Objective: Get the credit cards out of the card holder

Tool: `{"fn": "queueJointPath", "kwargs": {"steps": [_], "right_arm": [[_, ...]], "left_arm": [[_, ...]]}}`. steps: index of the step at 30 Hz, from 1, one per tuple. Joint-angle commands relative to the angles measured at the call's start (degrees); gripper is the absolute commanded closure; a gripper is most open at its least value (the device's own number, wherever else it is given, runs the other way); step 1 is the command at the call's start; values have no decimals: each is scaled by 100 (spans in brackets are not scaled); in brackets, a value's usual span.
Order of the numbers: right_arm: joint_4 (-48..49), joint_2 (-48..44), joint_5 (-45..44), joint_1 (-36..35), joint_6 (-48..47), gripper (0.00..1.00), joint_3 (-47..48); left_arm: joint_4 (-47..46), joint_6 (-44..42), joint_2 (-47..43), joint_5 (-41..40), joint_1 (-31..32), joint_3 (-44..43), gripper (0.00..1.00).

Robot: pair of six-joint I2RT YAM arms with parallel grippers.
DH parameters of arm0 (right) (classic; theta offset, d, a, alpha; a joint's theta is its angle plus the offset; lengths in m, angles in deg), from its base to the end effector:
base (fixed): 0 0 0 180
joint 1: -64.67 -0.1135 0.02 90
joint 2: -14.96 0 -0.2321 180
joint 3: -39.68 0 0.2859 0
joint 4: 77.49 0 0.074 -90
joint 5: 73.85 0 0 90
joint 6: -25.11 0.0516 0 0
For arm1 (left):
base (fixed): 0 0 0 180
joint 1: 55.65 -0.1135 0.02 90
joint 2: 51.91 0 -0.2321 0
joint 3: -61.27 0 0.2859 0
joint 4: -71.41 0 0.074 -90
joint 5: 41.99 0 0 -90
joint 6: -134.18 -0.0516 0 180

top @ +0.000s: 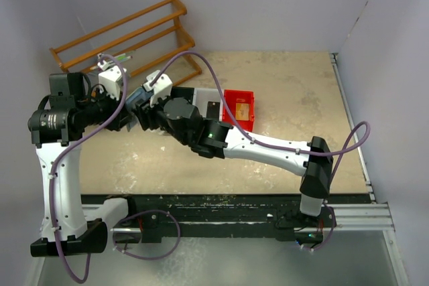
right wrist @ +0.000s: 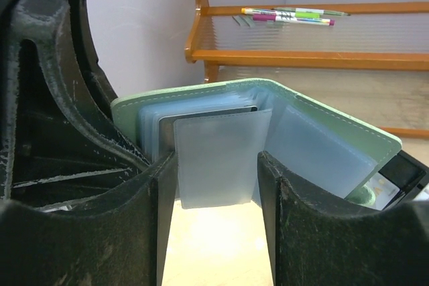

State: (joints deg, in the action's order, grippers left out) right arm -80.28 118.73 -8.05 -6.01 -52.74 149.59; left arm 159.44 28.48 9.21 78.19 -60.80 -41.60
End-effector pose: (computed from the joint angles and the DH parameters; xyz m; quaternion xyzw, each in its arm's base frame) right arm 0.1789 0.4463 0.3766 -0.1949 0.6598 0.3627 0.6286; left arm 0.2047 -0.0076 0.4214 0.1789 0.8834 -0.1726 0.3973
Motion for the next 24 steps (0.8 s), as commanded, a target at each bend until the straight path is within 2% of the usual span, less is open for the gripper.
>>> {"fn": "queueJointPath", "kwargs": {"steps": [1,7,15,24], "right_arm": [[321,-30,-289,1,101,48,195],[375,-44,-985,1,-180,52,122],[592,-151,-1832,-1,-713,53,-153],[597,-249,-2179,-7,-975,53,-329]], "left_arm": [[-19,-73,-25,418,23,-255,100],[56,-28,20,545,23,-385,100],[107,-1,74,544,23,-416,100],[91,19,74,507,23,-415,100]]}}
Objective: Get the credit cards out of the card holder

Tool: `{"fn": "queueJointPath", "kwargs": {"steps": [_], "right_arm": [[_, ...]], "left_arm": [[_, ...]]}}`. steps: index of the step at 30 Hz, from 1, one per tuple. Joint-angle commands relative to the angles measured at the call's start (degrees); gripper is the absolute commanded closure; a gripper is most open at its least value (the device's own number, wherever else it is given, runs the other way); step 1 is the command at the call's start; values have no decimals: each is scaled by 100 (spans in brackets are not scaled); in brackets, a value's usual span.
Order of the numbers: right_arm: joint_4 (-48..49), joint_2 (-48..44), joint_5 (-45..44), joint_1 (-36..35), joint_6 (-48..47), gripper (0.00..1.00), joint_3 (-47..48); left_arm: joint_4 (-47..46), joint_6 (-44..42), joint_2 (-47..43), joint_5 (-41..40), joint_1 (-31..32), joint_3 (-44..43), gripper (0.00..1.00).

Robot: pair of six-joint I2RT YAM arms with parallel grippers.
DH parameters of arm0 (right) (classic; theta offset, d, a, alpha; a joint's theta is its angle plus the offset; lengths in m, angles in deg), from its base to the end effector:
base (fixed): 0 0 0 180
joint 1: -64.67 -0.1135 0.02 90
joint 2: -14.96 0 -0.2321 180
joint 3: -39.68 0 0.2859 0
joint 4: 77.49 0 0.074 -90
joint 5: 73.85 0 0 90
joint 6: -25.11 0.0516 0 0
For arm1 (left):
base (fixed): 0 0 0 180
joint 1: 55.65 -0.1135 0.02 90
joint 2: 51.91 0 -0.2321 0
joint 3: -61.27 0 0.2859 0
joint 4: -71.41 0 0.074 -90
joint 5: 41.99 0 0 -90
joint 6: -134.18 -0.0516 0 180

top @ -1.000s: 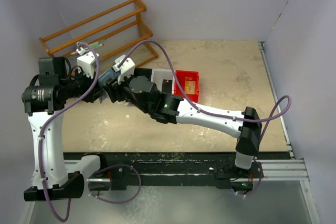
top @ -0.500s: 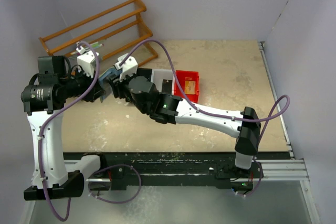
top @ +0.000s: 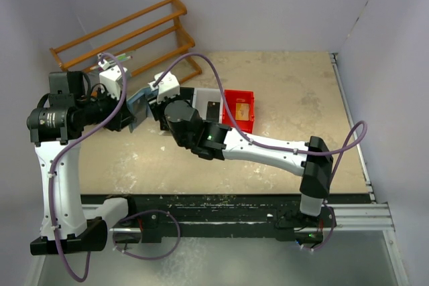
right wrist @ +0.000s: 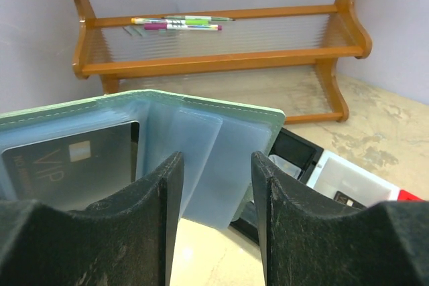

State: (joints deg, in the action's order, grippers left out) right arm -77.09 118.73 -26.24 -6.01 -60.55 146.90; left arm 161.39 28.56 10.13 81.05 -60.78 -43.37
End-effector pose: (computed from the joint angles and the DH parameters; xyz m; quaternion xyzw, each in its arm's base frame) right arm 0.1891 0.4344 0.3637 -0.1273 0.6775 0.2188 0.6906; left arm 0.2027 -0.0100 0.4257 0.1846 0.8800 -0.1978 0.3904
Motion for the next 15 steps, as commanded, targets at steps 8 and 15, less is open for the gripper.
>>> {"fn": "queueJointPath", "kwargs": {"steps": [8,15], "right_arm": [[120,-451,-371,5,-187,52,-195],[-142,-700,-373,90,23,50,-424]], "left_arm": [[-139,6,-27,237,20,-191,100],[-131,-12,-52,204,20,-186,100]]}}
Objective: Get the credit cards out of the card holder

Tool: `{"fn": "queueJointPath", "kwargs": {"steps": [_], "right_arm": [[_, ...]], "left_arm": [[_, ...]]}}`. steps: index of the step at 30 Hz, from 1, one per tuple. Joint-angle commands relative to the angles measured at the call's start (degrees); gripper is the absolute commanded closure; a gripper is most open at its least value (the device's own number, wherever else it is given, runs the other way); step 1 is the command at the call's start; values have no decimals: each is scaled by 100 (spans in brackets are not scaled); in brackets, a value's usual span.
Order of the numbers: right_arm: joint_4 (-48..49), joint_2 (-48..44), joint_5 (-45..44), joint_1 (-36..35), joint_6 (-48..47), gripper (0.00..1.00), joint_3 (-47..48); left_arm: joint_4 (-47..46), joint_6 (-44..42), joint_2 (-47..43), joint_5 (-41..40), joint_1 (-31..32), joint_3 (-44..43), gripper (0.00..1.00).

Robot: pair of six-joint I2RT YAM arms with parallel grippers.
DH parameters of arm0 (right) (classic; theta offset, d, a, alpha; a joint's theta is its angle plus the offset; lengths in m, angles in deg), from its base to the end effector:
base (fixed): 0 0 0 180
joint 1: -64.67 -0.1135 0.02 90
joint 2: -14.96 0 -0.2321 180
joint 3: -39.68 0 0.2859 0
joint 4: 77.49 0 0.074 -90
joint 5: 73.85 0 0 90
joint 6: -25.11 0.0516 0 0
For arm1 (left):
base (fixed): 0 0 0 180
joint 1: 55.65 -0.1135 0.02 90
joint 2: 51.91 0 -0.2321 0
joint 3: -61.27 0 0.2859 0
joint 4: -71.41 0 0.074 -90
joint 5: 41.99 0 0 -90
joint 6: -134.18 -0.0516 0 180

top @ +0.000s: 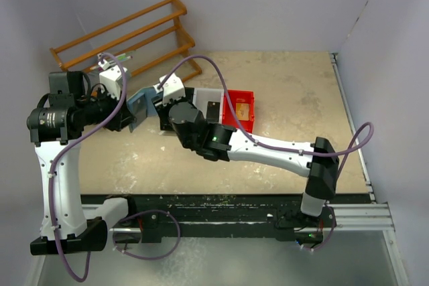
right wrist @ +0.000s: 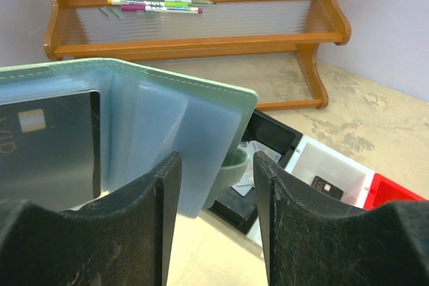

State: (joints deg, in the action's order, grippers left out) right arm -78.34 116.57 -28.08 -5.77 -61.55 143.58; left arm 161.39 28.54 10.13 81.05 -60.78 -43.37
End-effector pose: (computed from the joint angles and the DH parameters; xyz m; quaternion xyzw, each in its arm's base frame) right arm 0.1890 0.4245 0.3551 -0.1328 0.6880 0.1879 0.6882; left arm 0.2027 -0.0100 0.4257 0.1847 0.8800 -0.1978 0.3905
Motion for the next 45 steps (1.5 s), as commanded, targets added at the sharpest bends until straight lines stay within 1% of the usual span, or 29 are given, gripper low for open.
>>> {"fn": "queueJointPath", "kwargs": {"steps": [1,7,12,16,19,21,23,25,26,30,32,34,37,40,45], "right_arm": [[-52,-530,-187,88,158,49,-137],[-212,-901,-43,284,410,49,-512],[-366,-1077,-29,320,504,47,-603],[-274,-1371,-77,313,559,46,-779],[-273,-1638,323,272,737,47,-810],[-291,-1812,711,243,876,47,-834],[-286,-2013,1334,241,991,46,-879],[-296,-2093,2204,241,1132,45,-848],[-381,-2100,2653,249,1393,45,-797],[-436,-1977,4156,271,1646,45,-626],[-489,-1855,4589,310,1814,45,-509],[-439,-1718,5229,478,2097,44,-449],[-268,-1588,5866,717,2405,44,-439],[-273,-1416,6277,912,2614,44,-319],[-198,-1246,6687,1372,2972,45,-372]], "left_arm": [[-130,-9,-52,197,20,-183,100],[-131,-18,-53,120,20,-169,100],[-166,36,-19,28,20,-135,100],[-191,51,-8,-25,20,-115,100],[-198,51,-8,-4,20,-99,100],[-201,52,-8,-6,25,-82,100],[-201,35,-8,-11,20,-65,100],[-210,20,-6,-45,21,-47,100],[-210,32,15,-59,20,-34,100],[-172,81,113,-11,20,-49,100],[-143,109,147,1,20,-83,100],[-123,130,182,9,20,-130,100],[-23,115,245,72,20,-237,100],[78,80,265,149,20,-274,100],[234,47,292,355,20,-385,100]]}}
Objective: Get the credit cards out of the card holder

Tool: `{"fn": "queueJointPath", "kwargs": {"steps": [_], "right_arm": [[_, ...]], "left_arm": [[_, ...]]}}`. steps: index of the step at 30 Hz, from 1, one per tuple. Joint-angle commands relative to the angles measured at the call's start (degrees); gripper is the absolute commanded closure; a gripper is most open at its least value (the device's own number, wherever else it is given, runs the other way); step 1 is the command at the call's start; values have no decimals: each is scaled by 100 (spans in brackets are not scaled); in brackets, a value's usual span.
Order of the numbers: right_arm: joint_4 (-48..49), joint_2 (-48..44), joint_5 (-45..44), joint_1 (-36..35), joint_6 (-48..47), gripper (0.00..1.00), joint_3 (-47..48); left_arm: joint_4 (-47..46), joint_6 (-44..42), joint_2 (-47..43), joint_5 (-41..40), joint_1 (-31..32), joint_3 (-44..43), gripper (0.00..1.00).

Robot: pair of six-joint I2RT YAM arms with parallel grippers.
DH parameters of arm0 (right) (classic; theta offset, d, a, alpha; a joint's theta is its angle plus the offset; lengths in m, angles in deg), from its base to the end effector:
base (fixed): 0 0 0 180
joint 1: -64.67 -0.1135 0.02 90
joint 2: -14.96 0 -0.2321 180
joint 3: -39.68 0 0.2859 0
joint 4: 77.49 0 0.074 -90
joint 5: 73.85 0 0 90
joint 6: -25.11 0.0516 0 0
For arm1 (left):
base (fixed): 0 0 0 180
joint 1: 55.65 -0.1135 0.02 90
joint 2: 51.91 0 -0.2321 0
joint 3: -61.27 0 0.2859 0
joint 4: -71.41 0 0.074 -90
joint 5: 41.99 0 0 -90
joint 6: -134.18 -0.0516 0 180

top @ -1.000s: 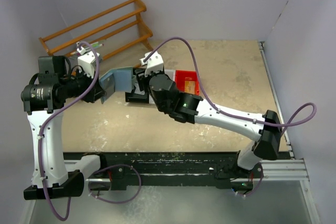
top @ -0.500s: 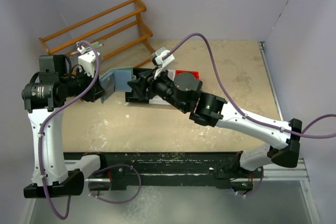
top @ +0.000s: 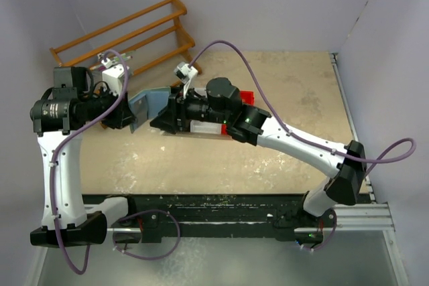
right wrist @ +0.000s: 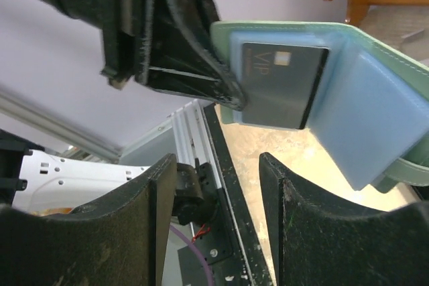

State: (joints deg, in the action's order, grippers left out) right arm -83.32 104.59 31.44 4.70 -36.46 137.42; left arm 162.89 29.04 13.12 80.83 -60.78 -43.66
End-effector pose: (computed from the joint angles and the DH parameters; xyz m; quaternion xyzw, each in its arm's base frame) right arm 0.2010 0.3749 0.3909 -0.2790 0.6348 0.5643 0.4481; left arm 0.2159 -0.0087 0.4153 0.1716 0.8943 -0.2071 0.3576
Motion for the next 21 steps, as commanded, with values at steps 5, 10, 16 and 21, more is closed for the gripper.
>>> {"fn": "queueJointPath", "kwargs": {"steps": [5,10,16,21], "right_arm": [[328,-109,1011,723,545,47,32],[338,-279,1223,1043,564,49,-155],[183,-370,1367,1342,540,50,-222],[-1,-358,1306,1358,532,50,-58]], "left_arm": [[314,-82,48,787,20,-575,100],[389,-167,68,1159,20,-637,100],[559,-423,112,1650,20,-756,100],[746,-693,118,2232,20,-886,100]]}}
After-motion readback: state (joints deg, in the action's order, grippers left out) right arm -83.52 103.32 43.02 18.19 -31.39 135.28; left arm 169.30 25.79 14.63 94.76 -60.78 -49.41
